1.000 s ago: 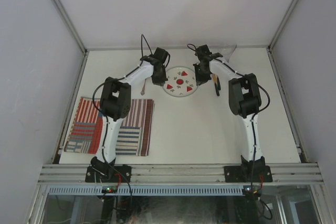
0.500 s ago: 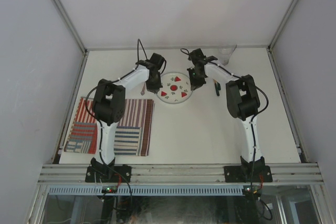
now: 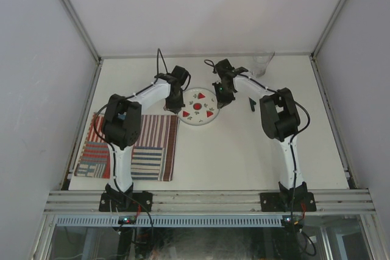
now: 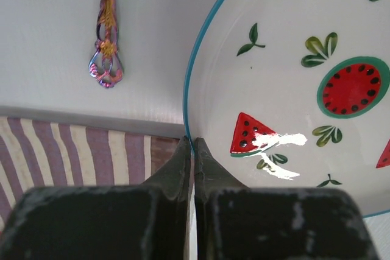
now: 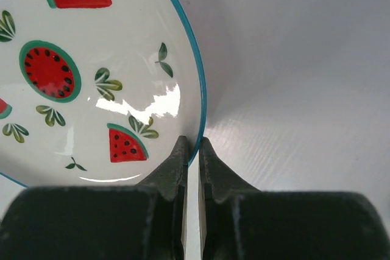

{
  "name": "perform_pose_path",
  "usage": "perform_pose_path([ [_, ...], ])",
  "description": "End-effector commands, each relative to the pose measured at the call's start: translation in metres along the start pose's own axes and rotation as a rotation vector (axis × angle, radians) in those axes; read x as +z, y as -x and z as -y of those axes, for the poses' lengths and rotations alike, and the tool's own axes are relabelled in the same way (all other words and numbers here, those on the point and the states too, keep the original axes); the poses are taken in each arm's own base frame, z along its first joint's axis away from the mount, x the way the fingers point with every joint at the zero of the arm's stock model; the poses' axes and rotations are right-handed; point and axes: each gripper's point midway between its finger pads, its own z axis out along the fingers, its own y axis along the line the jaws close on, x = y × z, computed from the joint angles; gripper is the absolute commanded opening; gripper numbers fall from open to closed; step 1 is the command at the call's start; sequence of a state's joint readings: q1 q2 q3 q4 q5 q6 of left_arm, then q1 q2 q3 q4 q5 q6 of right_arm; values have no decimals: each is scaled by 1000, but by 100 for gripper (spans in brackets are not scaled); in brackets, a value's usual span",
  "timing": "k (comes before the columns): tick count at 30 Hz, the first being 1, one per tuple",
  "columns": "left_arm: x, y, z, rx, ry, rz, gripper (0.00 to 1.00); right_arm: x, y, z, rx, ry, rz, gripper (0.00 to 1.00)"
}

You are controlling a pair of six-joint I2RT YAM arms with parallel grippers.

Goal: Set the dinner table for one person

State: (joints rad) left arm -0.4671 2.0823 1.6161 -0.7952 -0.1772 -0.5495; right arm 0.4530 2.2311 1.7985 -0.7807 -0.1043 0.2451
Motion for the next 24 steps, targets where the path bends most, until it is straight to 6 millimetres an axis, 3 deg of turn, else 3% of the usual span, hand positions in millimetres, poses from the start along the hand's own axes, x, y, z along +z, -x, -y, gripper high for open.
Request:
perform_pose_path([
  [1,-35,14,27,-5,-117,103,0,-19,-10,-44,-79,108,-5,0],
  [14,-47,8,19,9,-87,105,0,-27,-19,-59,-112,141,-2,0],
  [24,-44,-12,2,-14,-27,78,0,-21,-17,-48,-109,99,1,0],
])
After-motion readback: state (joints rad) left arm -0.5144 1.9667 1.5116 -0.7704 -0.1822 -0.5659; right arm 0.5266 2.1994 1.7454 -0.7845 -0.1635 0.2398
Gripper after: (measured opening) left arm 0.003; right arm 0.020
